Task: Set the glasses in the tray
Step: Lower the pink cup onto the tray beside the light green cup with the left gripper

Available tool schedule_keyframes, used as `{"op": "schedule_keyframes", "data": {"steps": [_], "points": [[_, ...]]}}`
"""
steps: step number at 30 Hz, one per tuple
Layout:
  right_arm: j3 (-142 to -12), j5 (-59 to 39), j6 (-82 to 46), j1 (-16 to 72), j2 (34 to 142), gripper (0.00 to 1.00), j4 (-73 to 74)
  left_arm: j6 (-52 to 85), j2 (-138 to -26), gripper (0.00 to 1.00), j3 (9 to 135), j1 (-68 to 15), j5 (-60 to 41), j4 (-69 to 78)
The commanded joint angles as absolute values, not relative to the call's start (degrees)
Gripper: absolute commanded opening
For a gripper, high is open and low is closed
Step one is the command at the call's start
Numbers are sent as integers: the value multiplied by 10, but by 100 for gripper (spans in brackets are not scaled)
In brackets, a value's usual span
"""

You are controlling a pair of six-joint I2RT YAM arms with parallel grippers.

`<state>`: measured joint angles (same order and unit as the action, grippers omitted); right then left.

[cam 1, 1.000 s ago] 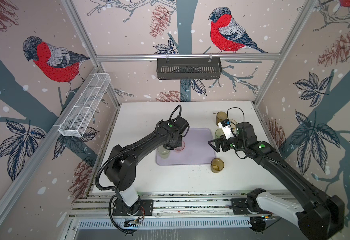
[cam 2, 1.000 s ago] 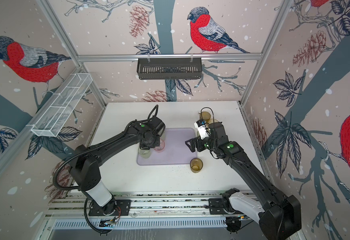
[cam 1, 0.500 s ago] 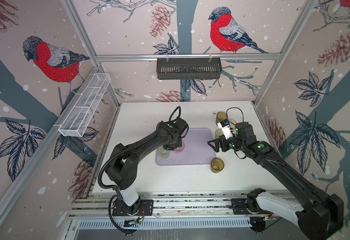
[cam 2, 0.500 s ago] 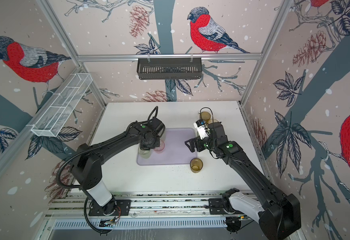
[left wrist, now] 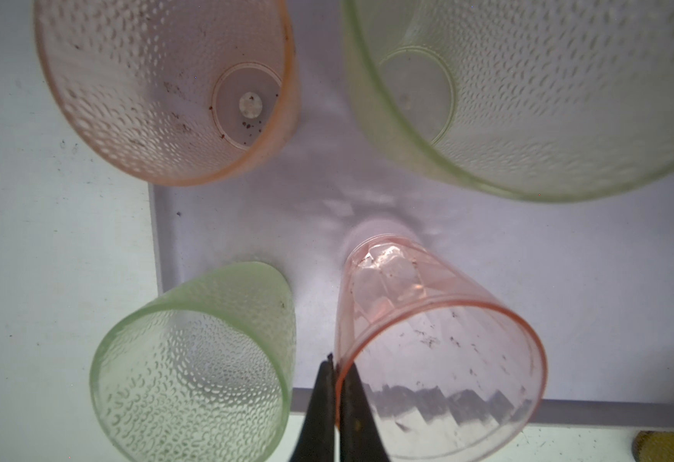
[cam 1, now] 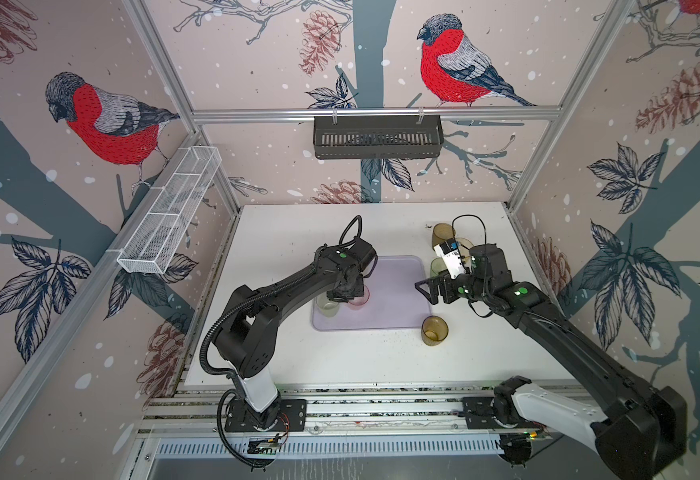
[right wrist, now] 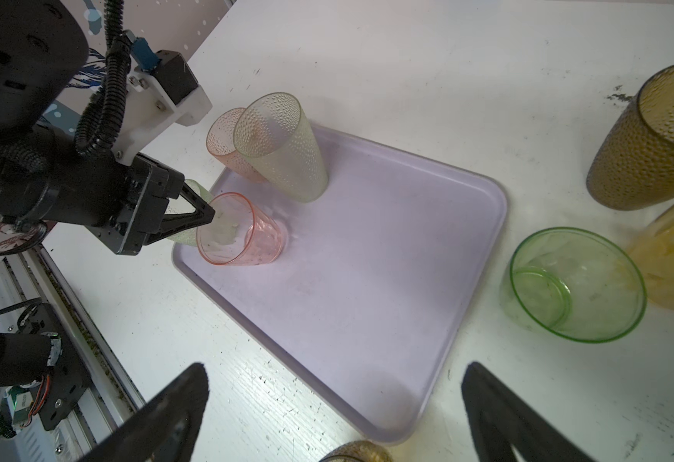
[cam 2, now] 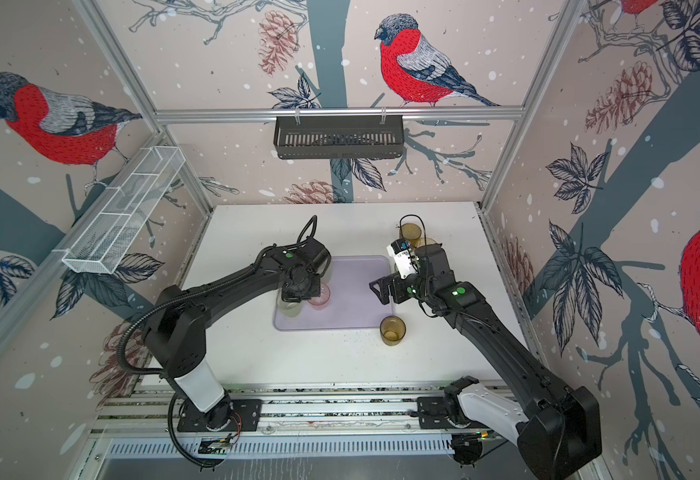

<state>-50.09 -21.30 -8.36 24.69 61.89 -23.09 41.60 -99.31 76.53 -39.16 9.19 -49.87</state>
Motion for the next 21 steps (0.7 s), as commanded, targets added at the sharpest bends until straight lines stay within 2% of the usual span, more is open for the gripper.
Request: {"op": "schedule_keyframes", "data": {"steps": [1,21], "points": [[-507,-207,-73,247,619,100,-217,416,-991,0,762,-390,98,-499],[-511,-207,-70,247,620,99,-219,418,-983,0,744,-390,96,-495]]}}
